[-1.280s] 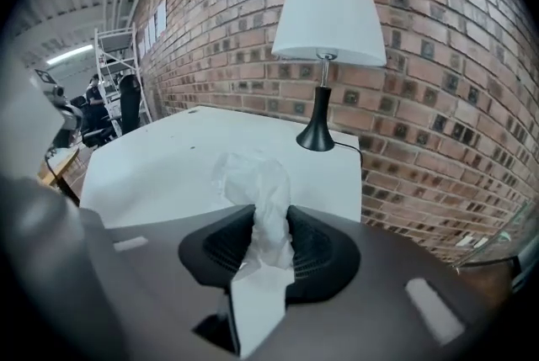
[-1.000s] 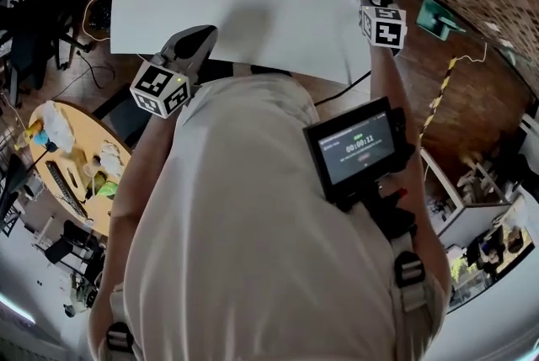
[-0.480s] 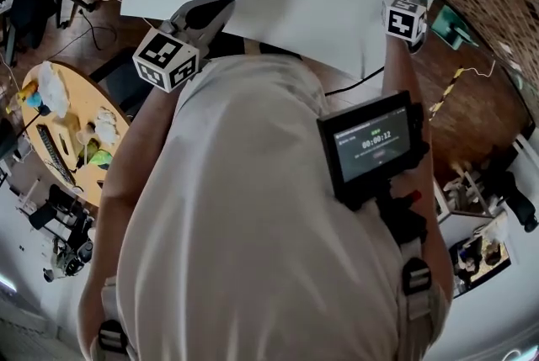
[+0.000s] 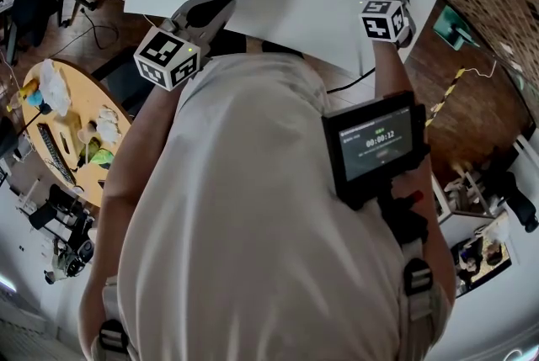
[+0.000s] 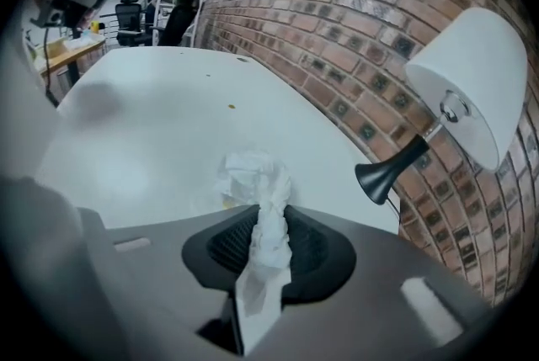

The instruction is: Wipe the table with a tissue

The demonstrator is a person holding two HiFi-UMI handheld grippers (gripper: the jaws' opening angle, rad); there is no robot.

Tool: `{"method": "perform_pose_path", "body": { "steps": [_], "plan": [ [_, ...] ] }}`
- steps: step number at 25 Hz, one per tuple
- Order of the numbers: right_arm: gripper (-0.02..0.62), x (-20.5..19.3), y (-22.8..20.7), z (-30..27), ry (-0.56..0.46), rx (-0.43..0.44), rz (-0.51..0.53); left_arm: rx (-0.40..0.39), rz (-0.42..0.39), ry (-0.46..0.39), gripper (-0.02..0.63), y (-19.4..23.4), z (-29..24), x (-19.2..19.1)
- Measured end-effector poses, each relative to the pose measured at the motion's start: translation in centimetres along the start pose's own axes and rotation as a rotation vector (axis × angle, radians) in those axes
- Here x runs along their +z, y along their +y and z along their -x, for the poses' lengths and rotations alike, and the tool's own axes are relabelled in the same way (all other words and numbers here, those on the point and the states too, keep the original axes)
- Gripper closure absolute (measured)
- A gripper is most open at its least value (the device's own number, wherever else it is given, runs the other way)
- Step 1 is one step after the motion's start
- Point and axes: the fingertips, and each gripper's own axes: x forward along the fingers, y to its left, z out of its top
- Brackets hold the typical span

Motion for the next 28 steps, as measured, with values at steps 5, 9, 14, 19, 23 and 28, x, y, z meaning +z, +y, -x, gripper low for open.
{"method": "perform_pose_path", "body": {
  "steps": [5, 9, 14, 19, 23, 28],
  "plan": [
    [0.513, 1.2, 3.1, 0.7, -0.072, 0.139, 0.055, 0.0, -0.001, -0.005, 0.6, 0.1, 0.0, 0.1],
    [0.509, 2.0, 3.6, 2.3, -0.172, 0.206, -0.051, 0.0, -0.001, -0.016, 0.6, 0.3, 0.0, 0.3],
    [0.508, -3.1, -2.5, 2.6, -0.06, 0.029, -0.251, 0.007, 0.005, -0.022, 0.6, 0.9, 0.4, 0.4],
    [0.505, -8.8, -7.6, 2.5, 0.091, -0.092, -0.384, -0.005, 0.001, -0.023, 0.6, 0.7, 0.0, 0.8],
    [0.505, -9.2, -7.6, 2.1, 0.136, -0.109, -0.378, 0.002, 0.005, -0.02, 0.6, 0.6, 0.1, 0.9],
    [0.508, -5.3, -4.8, 1.2, 0.088, -0.09, -0.275, 0.008, 0.011, -0.025, 0.6, 1.1, 0.5, 0.7]
  ]
}}
